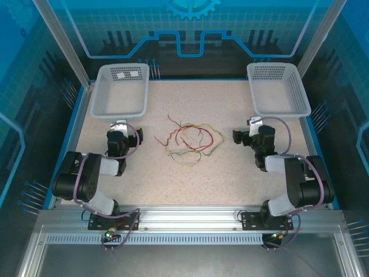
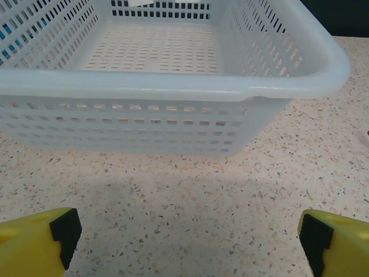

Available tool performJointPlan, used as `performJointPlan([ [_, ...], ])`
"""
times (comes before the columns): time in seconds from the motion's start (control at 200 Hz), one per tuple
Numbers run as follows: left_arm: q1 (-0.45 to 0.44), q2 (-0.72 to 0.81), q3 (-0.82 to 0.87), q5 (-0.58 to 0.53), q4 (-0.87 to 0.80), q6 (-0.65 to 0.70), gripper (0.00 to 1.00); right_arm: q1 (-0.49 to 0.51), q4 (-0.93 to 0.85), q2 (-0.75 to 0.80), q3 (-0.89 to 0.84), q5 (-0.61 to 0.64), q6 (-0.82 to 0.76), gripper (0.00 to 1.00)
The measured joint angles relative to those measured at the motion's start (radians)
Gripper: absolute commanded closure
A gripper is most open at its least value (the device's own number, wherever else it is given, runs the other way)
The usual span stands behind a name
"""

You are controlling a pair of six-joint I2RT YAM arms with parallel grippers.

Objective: Untangle the cables

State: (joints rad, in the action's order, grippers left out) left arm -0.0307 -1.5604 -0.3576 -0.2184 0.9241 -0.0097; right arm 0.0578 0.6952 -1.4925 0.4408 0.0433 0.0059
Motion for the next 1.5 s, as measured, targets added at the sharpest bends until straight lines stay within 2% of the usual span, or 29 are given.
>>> performJointPlan([
  [0.805, 0.003, 0.0, -0.001, 0.059, -0.003, 0.005, 0.01, 0.0, 0.0, 0.0, 0.0, -0.001, 0.0, 0.0],
  [0.89, -0.008, 0.038, 0.013, 0.049, -0.012, 0.015, 0.01, 0.006, -0.074, 0.051, 0.003, 0.043, 0.006, 0.0],
  [0.945, -0.048, 0.126, 0.016, 0.003, -0.084, 0.035, 0.03, 0.008, -0.192, 0.13, 0.026, 0.074, 0.047, 0.0],
  [0.98, -0.092, 0.222, 0.009, -0.024, -0.169, 0.04, 0.13, 0.005, -0.293, 0.188, 0.062, 0.083, 0.098, 0.02],
  [1.071, -0.177, 0.435, -0.11, -0.038, -0.407, -0.012, 0.42, -0.022, -0.481, 0.3, 0.21, 0.011, 0.24, 0.21],
  [1.111, -0.194, 0.484, -0.206, -0.033, -0.487, -0.044, 0.49, -0.022, -0.517, 0.319, 0.267, -0.033, 0.277, 0.28],
  [1.151, -0.217, 0.497, -0.309, -0.031, -0.554, -0.078, 0.53, -0.005, -0.565, 0.317, 0.331, -0.072, 0.31, 0.31],
  [1.221, -0.293, 0.462, -0.498, -0.035, -0.676, -0.121, 0.53, 0.061, -0.686, 0.252, 0.459, -0.109, 0.35, 0.3],
  [1.341, -0.457, 0.301, -0.751, -0.003, -0.872, -0.174, 0.49, 0.137, -0.846, 0.061, 0.602, -0.17, 0.406, 0.31],
  [1.501, -0.583, 0.118, -0.83, 0.051, -1.07, -0.183, 0.43, 0.135, -1.027, -0.083, 0.607, -0.205, 0.479, 0.29],
])
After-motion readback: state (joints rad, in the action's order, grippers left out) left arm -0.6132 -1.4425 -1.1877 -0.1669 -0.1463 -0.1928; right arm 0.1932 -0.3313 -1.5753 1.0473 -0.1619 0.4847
